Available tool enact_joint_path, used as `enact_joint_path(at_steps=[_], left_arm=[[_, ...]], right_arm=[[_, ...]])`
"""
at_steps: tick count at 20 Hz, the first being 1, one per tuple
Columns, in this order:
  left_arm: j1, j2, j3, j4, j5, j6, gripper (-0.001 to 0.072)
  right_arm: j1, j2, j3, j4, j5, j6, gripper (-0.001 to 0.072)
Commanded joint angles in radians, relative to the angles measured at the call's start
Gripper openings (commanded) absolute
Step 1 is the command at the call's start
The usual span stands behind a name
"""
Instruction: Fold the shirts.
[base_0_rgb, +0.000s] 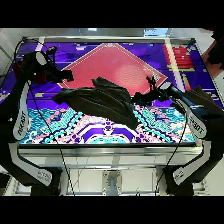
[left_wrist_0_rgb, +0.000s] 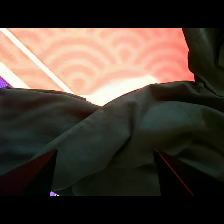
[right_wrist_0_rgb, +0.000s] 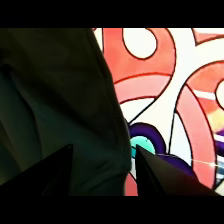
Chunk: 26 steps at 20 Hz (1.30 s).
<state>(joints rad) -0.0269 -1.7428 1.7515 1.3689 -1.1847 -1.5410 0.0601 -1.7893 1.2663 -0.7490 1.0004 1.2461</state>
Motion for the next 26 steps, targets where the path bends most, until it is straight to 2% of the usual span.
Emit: enact_joint_path(at_steps=[1,2,3,5,6,9,11,12,13,15,16,23,24,25,26], left_arm=[[0.001,0.0,0.0,0.001,0.002,0.001,0.0712],[0.001,0.0,0.0,0.001,0.001,0.001,0.0712],[0.001,0.0,0.0,0.001,0.001,0.001,0.0712],[0.001,0.0,0.0,0.001,0.0,0.001,0.0712],[0.002,0.0,0.0,0.004,-0.003,0.001,0.0712],[0.026,-0.002,0.0,0.106,-0.07,-0.031,0.0704],[0.08,-0.009,-0.003,0.177,-0.143,-0.005,0.0702],[0.109,-0.011,-0.013,0.172,-0.171,0.056,0.0662],[0.142,-0.011,-0.031,0.129,-0.187,0.146,0.0543],[0.185,-0.017,-0.068,0.021,-0.198,0.296,0.0536],[0.196,-0.026,-0.08,-0.006,-0.195,0.329,0.0536],[0.201,-0.122,-0.087,-0.011,-0.122,0.338,0.053],[0.201,-0.122,-0.087,-0.011,-0.098,0.338,0.0406],[0.201,-0.122,-0.087,-0.011,-0.079,0.337,0.0099],[0.201,-0.122,-0.086,-0.011,-0.063,0.336,0.001]], right_arm=[[0.0,-0.043,0.001,0.147,0.034,-0.073,0.0438],[0.0,-0.05,0.001,0.161,0.041,-0.074,0.0437],[0.0,-0.05,0.001,0.163,0.05,-0.092,0.0373],[-0.003,-0.05,0.001,0.19,0.071,-0.133,0.0108],[-0.009,-0.048,0.001,0.212,0.076,-0.157,0.0026],[-0.025,-0.035,0.027,0.231,0.12,-0.181,0.0026],[-0.032,-0.035,0.088,0.217,0.175,-0.176,0.0026],[-0.034,-0.034,0.121,0.216,0.192,-0.172,0.0026],[-0.034,-0.032,0.147,0.216,0.197,-0.169,0.0026],[-0.031,-0.031,0.197,0.215,0.197,-0.158,0.0026],[-0.03,-0.031,0.214,0.214,0.197,-0.141,0.0026],[-0.029,-0.03,0.266,0.215,0.233,-0.101,0.0026],[-0.03,-0.029,0.274,0.211,0.23,-0.094,0.0026],[-0.03,-0.028,0.288,0.21,0.23,-0.094,0.0025],[-0.031,-0.024,0.307,0.209,0.225,-0.094,0.0025]])
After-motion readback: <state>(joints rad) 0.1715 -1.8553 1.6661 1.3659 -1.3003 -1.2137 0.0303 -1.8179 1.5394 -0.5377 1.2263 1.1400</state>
